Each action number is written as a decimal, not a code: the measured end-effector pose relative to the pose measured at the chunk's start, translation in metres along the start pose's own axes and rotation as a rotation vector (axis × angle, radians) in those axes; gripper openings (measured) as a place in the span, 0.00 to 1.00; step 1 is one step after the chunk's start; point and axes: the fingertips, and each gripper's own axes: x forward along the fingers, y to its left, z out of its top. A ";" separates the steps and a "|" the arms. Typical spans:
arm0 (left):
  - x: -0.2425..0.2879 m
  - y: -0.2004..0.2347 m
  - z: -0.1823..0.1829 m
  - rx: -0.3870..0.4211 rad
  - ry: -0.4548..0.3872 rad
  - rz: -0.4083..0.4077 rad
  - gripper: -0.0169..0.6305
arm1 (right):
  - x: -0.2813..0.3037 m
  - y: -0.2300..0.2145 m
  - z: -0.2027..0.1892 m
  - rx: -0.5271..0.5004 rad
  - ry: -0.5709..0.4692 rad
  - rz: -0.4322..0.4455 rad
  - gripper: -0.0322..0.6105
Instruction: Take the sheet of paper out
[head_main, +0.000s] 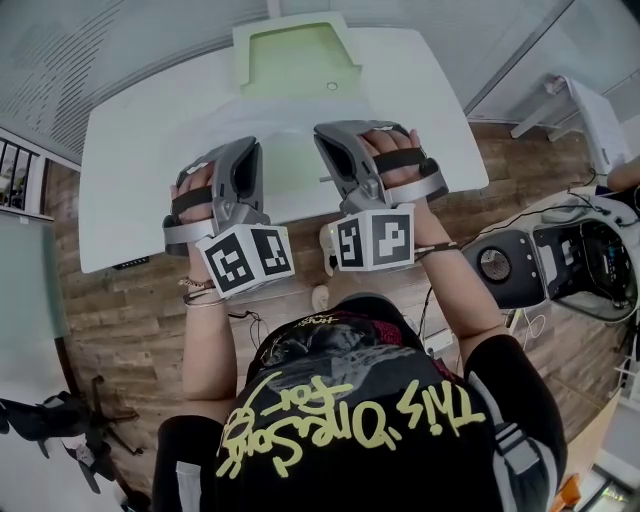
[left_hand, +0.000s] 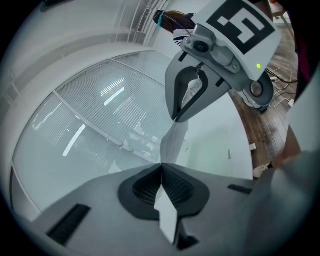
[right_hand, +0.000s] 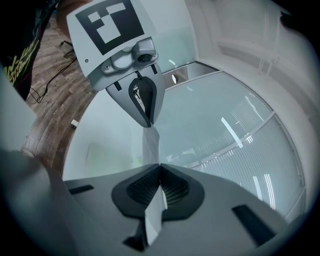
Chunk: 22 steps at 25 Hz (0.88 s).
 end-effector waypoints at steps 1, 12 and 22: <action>0.000 0.000 0.000 0.000 0.000 0.001 0.04 | 0.000 0.000 0.000 -0.003 0.001 0.000 0.06; 0.000 0.000 -0.001 -0.006 -0.008 -0.001 0.04 | 0.000 0.002 0.000 -0.025 0.015 -0.001 0.06; -0.001 -0.001 -0.001 -0.010 -0.012 0.000 0.04 | 0.000 0.003 0.001 -0.020 0.013 -0.005 0.06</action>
